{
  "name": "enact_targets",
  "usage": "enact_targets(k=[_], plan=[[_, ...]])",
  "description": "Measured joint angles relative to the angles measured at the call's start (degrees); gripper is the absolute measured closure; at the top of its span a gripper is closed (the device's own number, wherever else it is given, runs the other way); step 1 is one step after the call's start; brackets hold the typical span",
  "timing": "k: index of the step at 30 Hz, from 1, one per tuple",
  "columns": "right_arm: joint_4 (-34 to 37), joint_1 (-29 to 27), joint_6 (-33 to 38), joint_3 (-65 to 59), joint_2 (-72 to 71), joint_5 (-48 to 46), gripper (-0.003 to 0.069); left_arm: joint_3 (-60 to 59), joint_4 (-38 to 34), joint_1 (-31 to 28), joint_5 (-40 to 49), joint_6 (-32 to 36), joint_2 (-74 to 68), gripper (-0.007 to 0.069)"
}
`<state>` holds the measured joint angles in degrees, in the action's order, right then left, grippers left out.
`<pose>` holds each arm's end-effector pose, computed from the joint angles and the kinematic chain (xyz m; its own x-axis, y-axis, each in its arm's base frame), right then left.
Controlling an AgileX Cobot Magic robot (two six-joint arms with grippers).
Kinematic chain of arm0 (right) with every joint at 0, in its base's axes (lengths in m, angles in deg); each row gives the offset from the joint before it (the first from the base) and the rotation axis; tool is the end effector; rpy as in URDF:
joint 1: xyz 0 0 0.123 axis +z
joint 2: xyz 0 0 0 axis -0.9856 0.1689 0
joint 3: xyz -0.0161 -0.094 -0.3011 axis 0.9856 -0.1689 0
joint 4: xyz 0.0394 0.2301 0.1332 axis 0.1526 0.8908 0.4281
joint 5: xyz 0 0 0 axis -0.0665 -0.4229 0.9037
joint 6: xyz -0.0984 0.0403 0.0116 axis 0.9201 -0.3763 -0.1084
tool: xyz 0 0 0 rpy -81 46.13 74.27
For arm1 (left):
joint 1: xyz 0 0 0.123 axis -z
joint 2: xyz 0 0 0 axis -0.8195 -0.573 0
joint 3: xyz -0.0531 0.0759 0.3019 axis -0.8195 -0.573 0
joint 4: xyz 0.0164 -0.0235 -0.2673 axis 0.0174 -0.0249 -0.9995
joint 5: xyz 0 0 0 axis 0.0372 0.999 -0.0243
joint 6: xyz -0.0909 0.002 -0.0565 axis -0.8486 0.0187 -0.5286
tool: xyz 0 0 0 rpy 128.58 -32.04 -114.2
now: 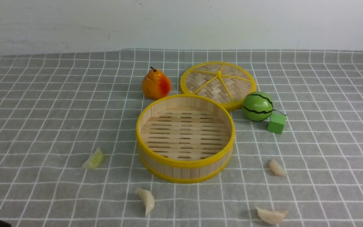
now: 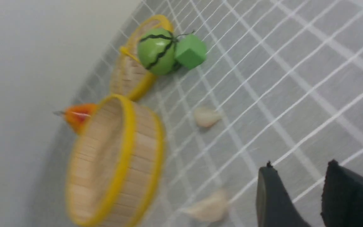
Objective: Put the dumplings into the steamer on the table with the grey tablecloth.
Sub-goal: 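Reach for and grasp a dumpling on the table with the left gripper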
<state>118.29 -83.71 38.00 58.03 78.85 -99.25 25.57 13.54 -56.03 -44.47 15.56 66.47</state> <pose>0.0537 0.0171 0.1707 -0.2451 0.8645 -0.4389 0.1775 0.4850 0.8563 0.0573 -0.0163 0.1826 -0.1703 -0.9602 -0.2215 -0.0942 0.2396 -0.9663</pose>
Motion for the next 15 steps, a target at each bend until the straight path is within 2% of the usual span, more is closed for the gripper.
enact_targets(k=[1,2,5,9,12,15], plan=[[6.2,0.0,-5.1,-0.3,0.0,-0.2,0.0419,0.0,-7.7,0.0,-0.4,-3.4,0.0,0.0387],[7.5,0.0,-6.2,-0.3,0.0,-0.2,0.0419,0.0,-9.6,0.0,-0.7,-4.2,0.0,0.0387],[9.4,0.0,-8.4,-0.4,0.0,-0.2,0.0419,0.0,-12.5,0.0,-1.0,-5.0,0.0,0.0387],[7.4,0.0,-8.2,-0.4,0.0,0.2,0.0419,0.0,-13.5,0.0,0.7,-3.8,0.0,0.0387],[5.8,0.0,-0.5,0.2,0.0,-0.1,0.0431,2.6,-13.4,0.0,6.6,3.9,0.0,0.0387],[5.4,0.0,13.3,4.9,0.0,-0.2,0.0472,10.9,-11.5,0.0,13.2,15.8,-0.8,0.0419]])
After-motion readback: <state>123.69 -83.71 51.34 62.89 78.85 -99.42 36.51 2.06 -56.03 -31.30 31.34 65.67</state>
